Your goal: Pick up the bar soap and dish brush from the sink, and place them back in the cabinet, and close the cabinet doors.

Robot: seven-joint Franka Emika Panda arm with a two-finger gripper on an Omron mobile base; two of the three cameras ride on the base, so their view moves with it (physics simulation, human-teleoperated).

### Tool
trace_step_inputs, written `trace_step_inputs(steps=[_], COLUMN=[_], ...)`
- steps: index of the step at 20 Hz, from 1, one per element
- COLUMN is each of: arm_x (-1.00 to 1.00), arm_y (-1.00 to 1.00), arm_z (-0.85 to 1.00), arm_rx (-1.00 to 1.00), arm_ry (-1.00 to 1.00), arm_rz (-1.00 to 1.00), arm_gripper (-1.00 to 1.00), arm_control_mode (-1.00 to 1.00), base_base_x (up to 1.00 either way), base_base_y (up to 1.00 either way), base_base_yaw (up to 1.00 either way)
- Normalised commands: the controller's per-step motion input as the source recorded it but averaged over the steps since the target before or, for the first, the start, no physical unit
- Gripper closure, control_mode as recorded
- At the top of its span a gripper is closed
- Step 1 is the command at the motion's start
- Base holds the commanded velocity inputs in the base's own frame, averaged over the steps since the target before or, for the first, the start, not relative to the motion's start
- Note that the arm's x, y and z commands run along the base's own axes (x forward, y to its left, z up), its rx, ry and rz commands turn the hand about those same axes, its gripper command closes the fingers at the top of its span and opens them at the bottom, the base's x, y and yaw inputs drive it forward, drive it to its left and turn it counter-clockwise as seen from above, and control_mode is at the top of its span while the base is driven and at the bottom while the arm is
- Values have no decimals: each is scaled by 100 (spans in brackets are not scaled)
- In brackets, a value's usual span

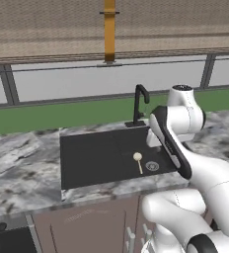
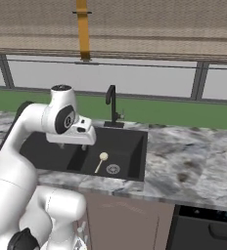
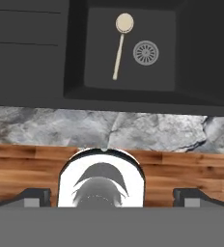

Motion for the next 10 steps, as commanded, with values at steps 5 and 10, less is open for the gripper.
trace_step_inputs(steps=[5,10], arm_x=[28,36], arm_y=[0,0], arm_z=[-33,-22], arm_rx=[0,0], arm_ry=[0,0], arm_rz=[2,1], arm_gripper=[-100,-100], arm_control_mode=[-100,-100], base_base_x=[0,0], base_base_y=[0,0], base_base_yaw=[0,0])
